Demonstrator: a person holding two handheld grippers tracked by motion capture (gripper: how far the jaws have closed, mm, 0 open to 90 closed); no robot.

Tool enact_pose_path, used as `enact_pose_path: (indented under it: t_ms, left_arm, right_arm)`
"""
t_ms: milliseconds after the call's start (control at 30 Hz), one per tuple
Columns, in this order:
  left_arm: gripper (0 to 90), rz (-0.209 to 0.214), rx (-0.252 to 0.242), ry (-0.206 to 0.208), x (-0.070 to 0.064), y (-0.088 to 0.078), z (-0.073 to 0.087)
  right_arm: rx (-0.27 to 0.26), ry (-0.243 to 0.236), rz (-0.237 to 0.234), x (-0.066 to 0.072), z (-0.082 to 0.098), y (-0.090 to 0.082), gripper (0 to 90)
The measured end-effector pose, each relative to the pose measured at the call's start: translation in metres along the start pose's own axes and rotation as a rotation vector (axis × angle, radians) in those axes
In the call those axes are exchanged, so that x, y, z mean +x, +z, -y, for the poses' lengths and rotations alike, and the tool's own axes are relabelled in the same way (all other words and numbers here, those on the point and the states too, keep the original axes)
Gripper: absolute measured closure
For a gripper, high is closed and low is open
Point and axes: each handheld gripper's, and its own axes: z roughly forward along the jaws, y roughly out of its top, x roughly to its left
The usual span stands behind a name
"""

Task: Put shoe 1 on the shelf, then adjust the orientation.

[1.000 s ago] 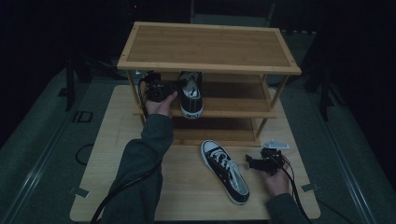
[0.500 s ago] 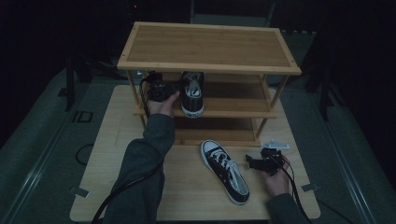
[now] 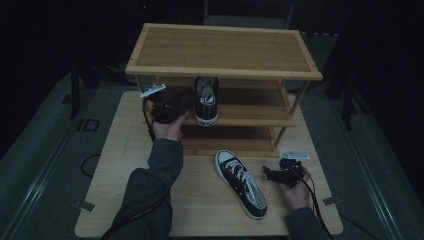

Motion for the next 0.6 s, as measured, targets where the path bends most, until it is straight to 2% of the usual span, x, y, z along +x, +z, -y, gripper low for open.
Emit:
enact_pose_path:
  t_ms: [100, 233, 300, 333, 433, 600]
  left_arm:
    - [54.6, -0.028, -0.008, 0.060, -0.010, -0.009, 0.004]
    - [53.7, -0.035, -0.012, 0.100, -0.019, -0.019, 0.010]
    - [52.7, -0.030, -0.007, 0.106, -0.021, -0.021, 0.012]
    - [52.6, -0.040, 0.006, 0.136, -0.024, -0.026, 0.018]
    - [52.2, -0.049, 0.020, 0.169, -0.025, -0.033, 0.026]
    - [51.8, -0.073, 0.039, 0.189, -0.021, -0.042, 0.038]
  right_arm:
    - [0.000, 0.000, 0.000, 0.000, 0.000, 0.000, 13.4]
    - [0.001, -0.001, 0.000, 0.000, 0.000, 0.000, 13.4]
    - [0.001, -0.001, -0.001, 0.000, 0.000, 0.000, 13.3]
    - [0.001, -0.001, -0.001, 0.000, 0.000, 0.000, 13.3]
    - [0.002, -0.002, -0.002, 0.000, 0.000, 0.000, 12.7]
    - [0.003, -0.005, -0.004, 0.000, 0.000, 0.000, 12.4]
